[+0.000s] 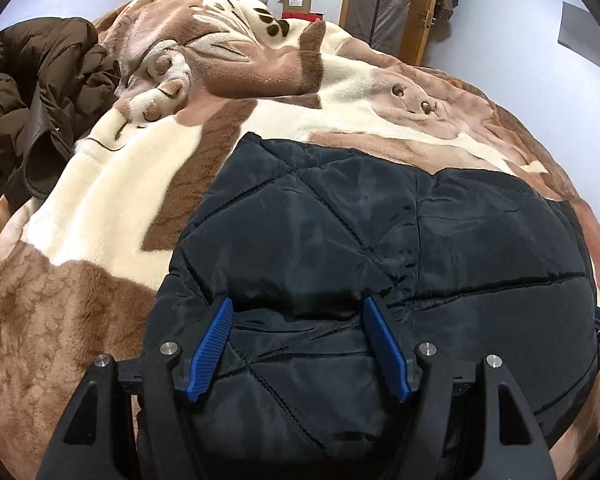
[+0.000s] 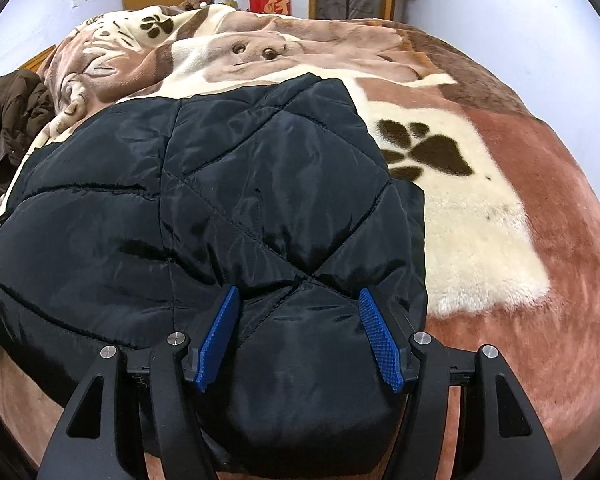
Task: Fold large clothes
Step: 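Grasp the black jacket bundle's edge with both grippers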
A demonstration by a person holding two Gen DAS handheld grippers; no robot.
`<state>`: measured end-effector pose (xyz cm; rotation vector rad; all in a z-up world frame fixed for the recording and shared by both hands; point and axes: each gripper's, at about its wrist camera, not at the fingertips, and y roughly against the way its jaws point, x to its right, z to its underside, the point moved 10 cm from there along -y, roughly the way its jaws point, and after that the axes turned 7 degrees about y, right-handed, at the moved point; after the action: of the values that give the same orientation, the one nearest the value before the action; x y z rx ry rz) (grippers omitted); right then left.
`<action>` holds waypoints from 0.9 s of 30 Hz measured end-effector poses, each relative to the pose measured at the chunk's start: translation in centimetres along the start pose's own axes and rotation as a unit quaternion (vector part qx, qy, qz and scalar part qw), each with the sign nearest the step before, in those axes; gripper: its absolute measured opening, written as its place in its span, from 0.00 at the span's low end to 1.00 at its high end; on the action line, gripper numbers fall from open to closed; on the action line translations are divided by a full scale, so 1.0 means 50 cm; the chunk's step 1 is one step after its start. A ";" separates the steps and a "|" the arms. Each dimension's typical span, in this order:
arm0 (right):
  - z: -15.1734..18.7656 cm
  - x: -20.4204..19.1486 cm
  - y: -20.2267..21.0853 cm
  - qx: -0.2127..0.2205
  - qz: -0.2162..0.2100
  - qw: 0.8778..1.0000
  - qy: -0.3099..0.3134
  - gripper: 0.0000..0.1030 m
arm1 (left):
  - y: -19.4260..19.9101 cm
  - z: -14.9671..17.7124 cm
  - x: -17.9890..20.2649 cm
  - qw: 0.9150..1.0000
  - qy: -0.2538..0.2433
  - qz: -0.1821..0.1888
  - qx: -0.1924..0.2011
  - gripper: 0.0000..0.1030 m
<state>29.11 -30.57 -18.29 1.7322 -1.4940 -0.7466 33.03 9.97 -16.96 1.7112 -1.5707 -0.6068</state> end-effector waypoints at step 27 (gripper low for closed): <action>-0.105 0.067 0.028 0.036 -0.011 0.998 -0.049 0.60 | 0.023 -0.095 -0.058 0.999 0.021 0.010 0.021 0.69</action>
<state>33.11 -33.20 -14.03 1.7906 -1.5862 -0.8087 35.48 13.75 -13.48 1.7269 -1.5791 -0.5270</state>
